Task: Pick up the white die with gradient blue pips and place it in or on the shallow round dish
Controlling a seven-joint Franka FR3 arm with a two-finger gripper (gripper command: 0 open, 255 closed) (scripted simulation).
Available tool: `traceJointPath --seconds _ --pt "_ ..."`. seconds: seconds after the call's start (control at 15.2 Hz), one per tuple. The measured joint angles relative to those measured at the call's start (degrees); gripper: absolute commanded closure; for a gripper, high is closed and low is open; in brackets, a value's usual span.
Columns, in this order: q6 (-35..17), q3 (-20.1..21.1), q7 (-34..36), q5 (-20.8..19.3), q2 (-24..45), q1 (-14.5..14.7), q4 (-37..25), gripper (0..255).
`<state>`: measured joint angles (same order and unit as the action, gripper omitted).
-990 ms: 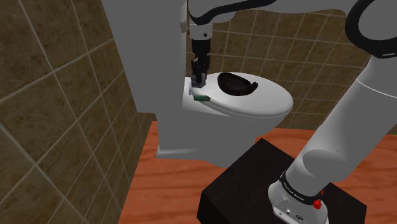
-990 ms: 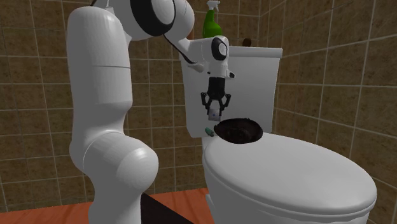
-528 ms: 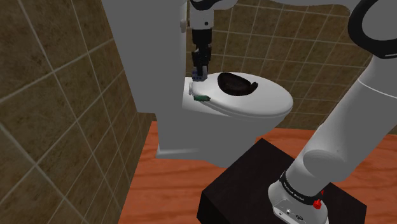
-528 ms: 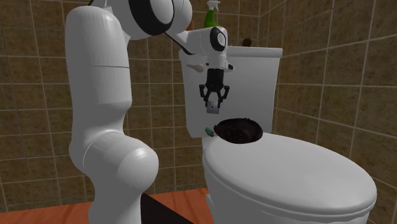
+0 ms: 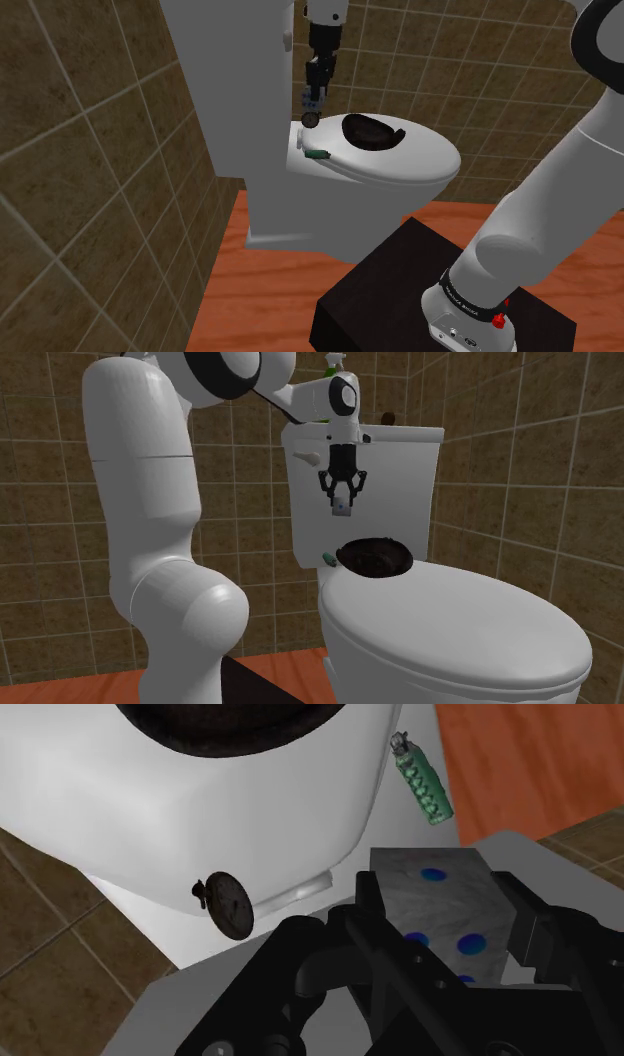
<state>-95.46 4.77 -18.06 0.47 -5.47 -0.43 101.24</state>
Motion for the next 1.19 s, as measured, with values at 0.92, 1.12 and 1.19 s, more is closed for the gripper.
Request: traceJointPath --seconds 0.92,1.12,1.19 --pt "-4.2 -10.0 -15.8 -1.7 -16.9 -6.4 18.0 255" --pt "-5.5 -10.6 -16.7 -1.9 -17.6 -6.7 20.0 255" --pt "-6.1 -10.6 -16.8 -2.0 -17.8 -6.8 20.7 255"
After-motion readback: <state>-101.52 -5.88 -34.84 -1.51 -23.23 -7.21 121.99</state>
